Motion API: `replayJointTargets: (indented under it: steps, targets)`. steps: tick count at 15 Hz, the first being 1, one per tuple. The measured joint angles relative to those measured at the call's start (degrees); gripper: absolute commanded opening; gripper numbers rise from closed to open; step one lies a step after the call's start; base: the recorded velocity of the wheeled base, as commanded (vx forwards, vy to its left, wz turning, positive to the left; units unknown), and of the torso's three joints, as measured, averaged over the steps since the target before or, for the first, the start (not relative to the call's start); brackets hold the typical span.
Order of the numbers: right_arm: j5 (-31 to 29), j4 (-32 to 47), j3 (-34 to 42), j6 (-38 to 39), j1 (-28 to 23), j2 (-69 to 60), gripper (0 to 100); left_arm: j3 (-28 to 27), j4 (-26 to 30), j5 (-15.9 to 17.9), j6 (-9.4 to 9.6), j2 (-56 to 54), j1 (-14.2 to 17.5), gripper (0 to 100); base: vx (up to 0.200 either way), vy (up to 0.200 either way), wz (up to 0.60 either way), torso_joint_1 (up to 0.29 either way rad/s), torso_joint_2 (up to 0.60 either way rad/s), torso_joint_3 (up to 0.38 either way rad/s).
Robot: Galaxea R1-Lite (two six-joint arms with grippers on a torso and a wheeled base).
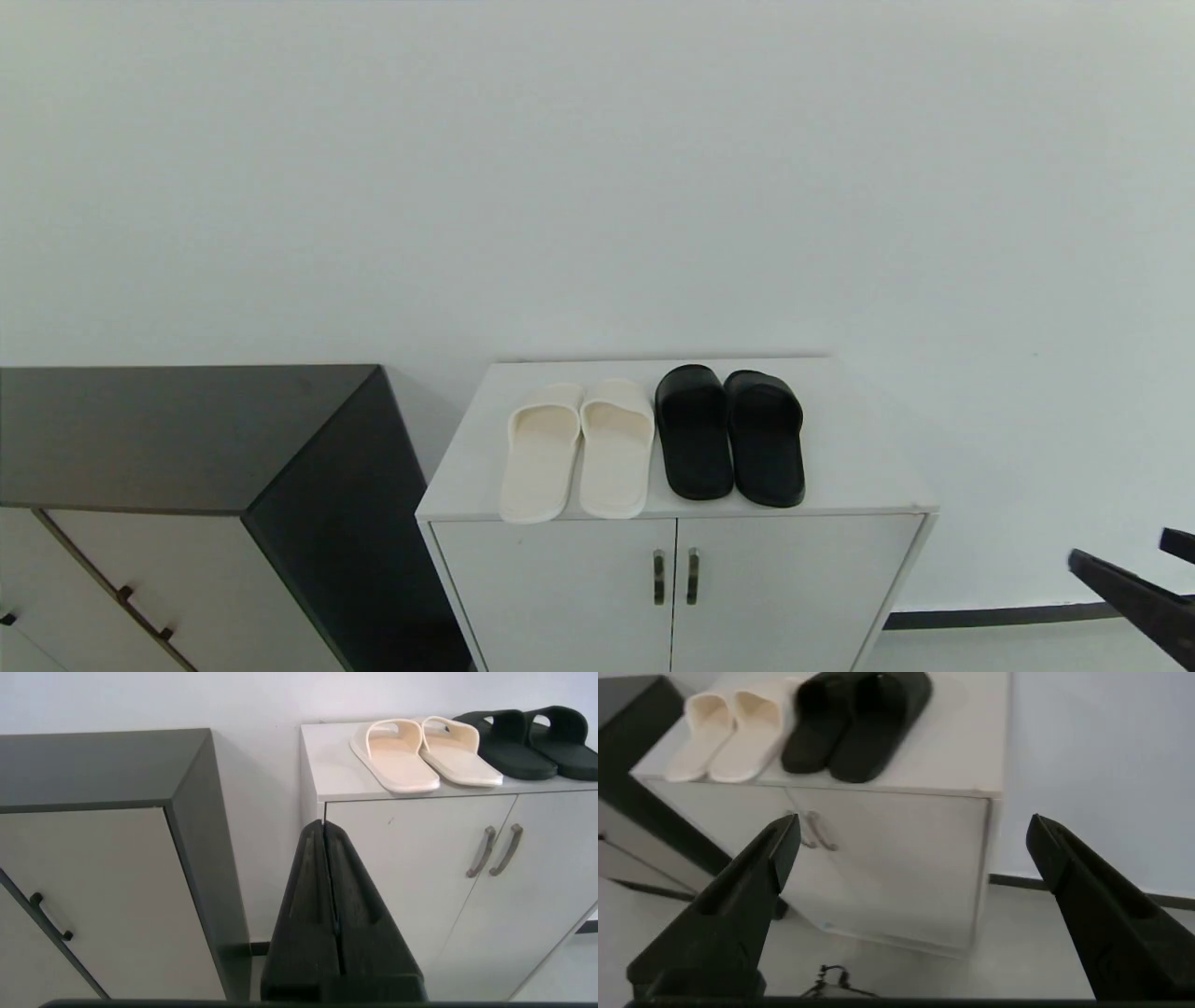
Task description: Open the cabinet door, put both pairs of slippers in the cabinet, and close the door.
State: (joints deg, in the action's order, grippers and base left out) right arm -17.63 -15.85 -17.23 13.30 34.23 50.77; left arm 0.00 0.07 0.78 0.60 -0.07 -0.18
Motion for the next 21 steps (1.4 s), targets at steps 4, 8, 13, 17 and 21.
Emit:
replayJointTargets:
  steps: [4,8,13,17,21]
  targets:
    - [-12.84,-3.23,-13.18,8.57,15.41,19.26,100,0.00,0.02,0.01,-0.05,0.00,0.00,0,0.000,0.000,0.00,0.000,0.00,0.000]
    - [-19.70,-8.56,-25.38,10.34,16.26,37.60,100,0.00,0.02,0.01,-0.06,0.00,0.07,0,0.000,0.000,0.00,0.000,0.00,0.000]
    - [-20.41,-10.58,-37.46,9.55,9.79,53.72,100,0.00,0.02,0.00,-0.06,0.00,0.00,0,0.000,0.000,0.00,0.000,0.00,0.000]
    - [-20.09,-11.22,-44.84,8.68,6.91,63.06,100,0.00,0.02,0.00,-0.09,0.00,0.00,0,0.000,0.000,0.00,0.000,0.00,0.000]
    - [-18.20,-12.42,-49.27,7.12,5.21,69.34,100,0.00,0.00,0.01,-0.09,0.00,0.00,0,0.000,0.000,0.00,0.000,0.00,0.000]
